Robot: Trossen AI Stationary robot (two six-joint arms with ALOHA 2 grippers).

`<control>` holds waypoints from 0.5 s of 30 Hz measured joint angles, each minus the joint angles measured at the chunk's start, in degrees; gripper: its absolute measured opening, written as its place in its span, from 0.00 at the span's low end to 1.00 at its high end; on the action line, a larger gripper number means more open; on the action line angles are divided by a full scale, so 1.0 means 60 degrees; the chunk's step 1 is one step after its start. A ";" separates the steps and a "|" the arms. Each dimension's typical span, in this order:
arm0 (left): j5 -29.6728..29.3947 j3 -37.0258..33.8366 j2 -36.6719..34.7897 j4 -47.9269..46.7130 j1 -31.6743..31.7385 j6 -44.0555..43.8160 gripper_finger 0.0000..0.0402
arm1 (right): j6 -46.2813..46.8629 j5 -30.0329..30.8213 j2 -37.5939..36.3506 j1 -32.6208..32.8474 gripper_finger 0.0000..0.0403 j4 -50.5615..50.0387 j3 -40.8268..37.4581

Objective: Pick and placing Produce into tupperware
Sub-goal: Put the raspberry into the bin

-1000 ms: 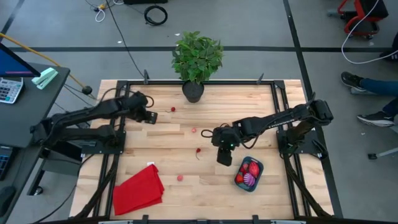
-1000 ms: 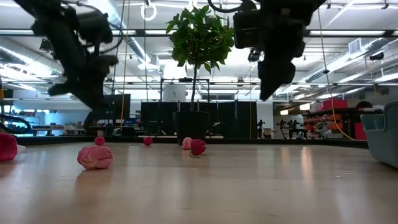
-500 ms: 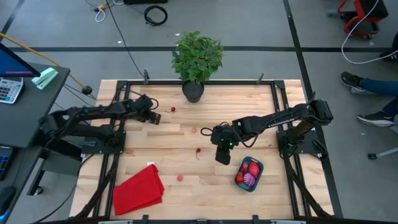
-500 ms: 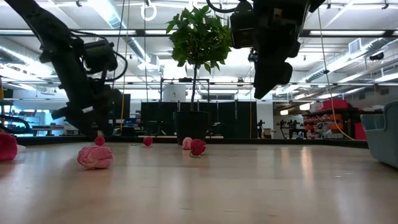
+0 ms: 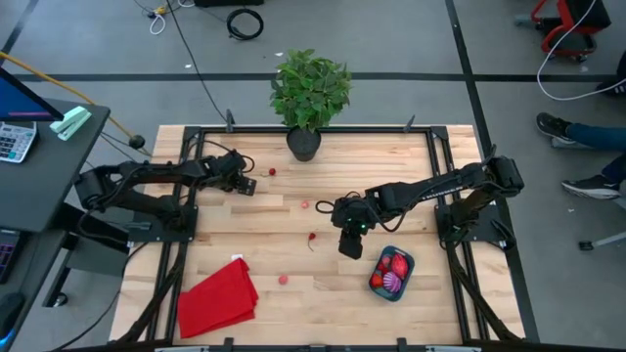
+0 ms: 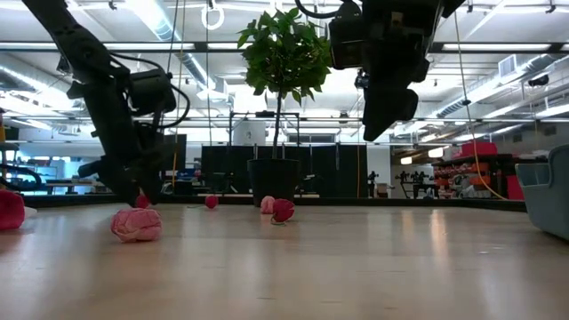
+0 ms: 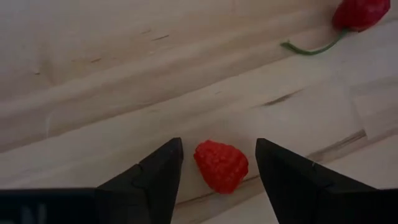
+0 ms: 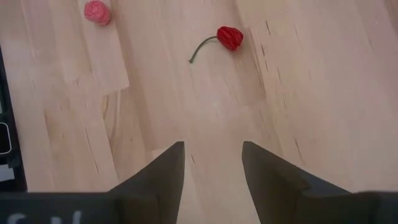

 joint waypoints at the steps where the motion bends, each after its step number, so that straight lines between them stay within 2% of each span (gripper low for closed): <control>1: -0.0004 0.0000 0.0002 0.0025 0.0002 -0.0161 0.52 | 0.0000 0.0000 0.0000 0.0000 0.42 0.0000 0.0000; 6: -0.0037 -0.0011 0.0011 0.0040 -0.0073 -0.0847 0.47 | 0.0007 0.0000 0.0000 0.0000 0.42 0.0000 0.0000; 15: -0.0025 -0.0022 0.0029 0.0092 -0.0370 -0.1325 0.31 | 0.0044 0.0004 0.0000 0.0000 0.42 0.0000 0.0000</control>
